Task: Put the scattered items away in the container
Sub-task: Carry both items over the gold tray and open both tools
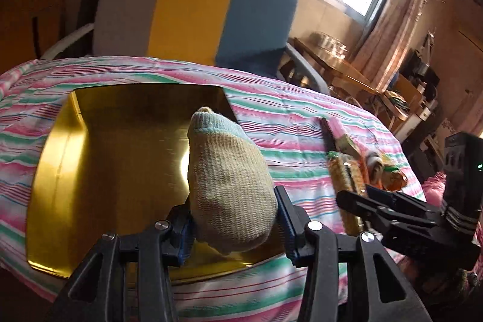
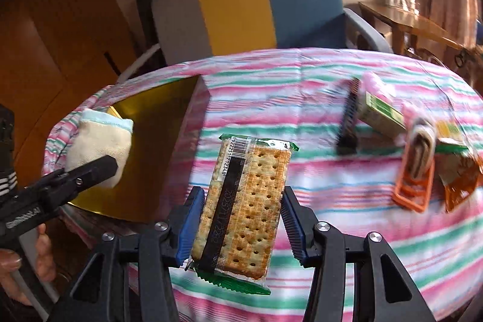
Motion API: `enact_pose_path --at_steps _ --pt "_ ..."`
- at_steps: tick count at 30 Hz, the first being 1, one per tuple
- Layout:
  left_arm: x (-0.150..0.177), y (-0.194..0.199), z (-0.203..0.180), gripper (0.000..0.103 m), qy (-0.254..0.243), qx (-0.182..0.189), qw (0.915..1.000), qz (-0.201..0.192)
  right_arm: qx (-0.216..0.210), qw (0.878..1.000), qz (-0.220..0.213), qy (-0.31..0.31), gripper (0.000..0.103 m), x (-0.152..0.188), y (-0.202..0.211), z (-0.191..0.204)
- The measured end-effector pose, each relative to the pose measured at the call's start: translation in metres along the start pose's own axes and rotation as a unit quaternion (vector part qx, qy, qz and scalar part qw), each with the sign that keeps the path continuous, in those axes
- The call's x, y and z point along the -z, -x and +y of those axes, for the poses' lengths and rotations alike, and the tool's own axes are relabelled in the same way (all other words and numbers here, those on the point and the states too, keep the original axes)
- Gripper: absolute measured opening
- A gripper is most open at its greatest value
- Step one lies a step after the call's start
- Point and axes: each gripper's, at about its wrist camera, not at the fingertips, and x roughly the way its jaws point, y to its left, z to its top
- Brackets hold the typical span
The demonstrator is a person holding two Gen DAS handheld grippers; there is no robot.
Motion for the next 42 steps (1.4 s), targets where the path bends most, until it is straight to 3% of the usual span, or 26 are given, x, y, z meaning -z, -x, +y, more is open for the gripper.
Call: enact_pose_path --at_steps 7,13,18,24,42 --pt "-0.001 -0.015 0.067 0.048 0.035 -0.084 0.9957 0.019 -0.077 0.994 0.002 0.081 0.052 -0.038 -0.047 0.084" --pt "0.007 -0.03 0.09 0.048 0.044 -0.1 0.9933 0.039 -0.07 0.988 0.049 0.126 0.052 -0.037 -0.101 0.12" --pt "0.012 -0.038 0.103 0.048 0.054 -0.102 0.9919 0.054 -0.049 0.985 0.088 0.137 0.052 -0.035 -0.137 0.128" --pt "0.016 -0.036 0.108 0.051 0.058 -0.112 0.9905 0.057 -0.045 0.984 0.11 0.131 0.055 -0.03 -0.15 0.126" --pt "0.019 -0.011 0.091 0.056 0.063 -0.128 0.9892 0.034 -0.06 0.99 0.082 0.102 0.055 -0.025 -0.12 0.115"
